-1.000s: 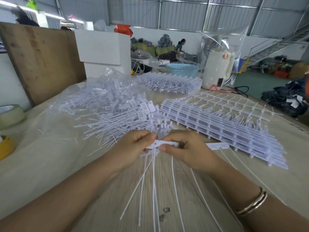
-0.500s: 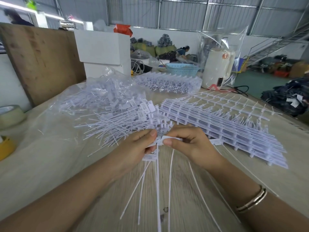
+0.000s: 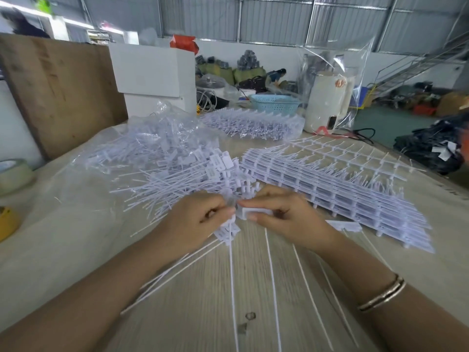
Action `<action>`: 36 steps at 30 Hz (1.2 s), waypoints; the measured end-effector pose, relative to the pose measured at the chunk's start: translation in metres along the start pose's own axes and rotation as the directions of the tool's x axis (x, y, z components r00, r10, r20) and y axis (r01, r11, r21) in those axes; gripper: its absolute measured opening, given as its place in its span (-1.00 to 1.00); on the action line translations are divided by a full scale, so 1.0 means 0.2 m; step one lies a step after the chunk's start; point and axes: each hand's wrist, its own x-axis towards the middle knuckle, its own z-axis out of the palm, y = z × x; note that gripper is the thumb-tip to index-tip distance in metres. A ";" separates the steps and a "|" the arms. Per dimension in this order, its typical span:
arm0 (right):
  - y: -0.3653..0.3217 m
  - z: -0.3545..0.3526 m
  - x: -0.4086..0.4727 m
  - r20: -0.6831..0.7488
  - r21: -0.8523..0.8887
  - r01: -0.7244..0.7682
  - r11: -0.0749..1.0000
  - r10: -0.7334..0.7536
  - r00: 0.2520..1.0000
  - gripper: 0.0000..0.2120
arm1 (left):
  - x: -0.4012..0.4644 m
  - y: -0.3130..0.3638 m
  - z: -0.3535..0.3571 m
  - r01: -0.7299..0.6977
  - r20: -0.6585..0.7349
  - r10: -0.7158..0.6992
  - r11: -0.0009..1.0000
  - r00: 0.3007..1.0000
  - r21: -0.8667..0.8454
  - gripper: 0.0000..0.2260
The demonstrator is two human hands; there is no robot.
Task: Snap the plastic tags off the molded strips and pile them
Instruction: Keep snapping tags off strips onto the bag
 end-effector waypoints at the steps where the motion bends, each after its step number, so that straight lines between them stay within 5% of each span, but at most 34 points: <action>1: 0.01 0.01 0.00 0.038 -0.064 -0.006 0.998 0.009 0.999 -0.65 | 0.01 -0.02 0.01 -0.056 0.014 0.054 0.989 0.998 0.139 -0.64; 5: 0.02 0.02 0.00 0.121 -0.050 -0.017 0.999 0.023 0.992 -0.55 | 0.02 -0.05 0.02 -0.080 -0.061 0.109 0.933 0.992 0.352 -0.79; 10: -0.07 0.06 0.00 0.179 0.119 -0.059 0.991 0.037 0.983 -0.50 | 0.00 0.05 0.05 -0.088 0.024 0.087 0.996 0.996 0.024 -0.63; 17: -0.05 0.00 0.00 0.254 -0.029 -0.157 0.987 0.159 0.954 -0.82 | -0.01 0.07 0.05 -0.103 0.015 0.103 0.995 0.995 -0.009 -0.69; 21: -0.04 0.02 -0.01 0.345 0.006 -0.194 0.981 0.180 0.921 -0.81 | -0.03 0.07 0.06 -0.111 0.041 0.111 0.994 0.993 -0.005 -0.69; 28: -0.05 0.02 0.00 0.169 0.074 -0.066 0.995 0.053 0.984 -0.82 | -0.02 0.08 0.06 0.065 0.033 -0.060 0.974 0.998 -0.216 -0.67; 36: -0.08 0.07 0.00 -0.019 0.034 0.003 0.999 -0.002 1.000 -0.82 | -0.03 0.10 0.04 0.280 0.111 -0.268 0.753 0.957 -0.595 -0.66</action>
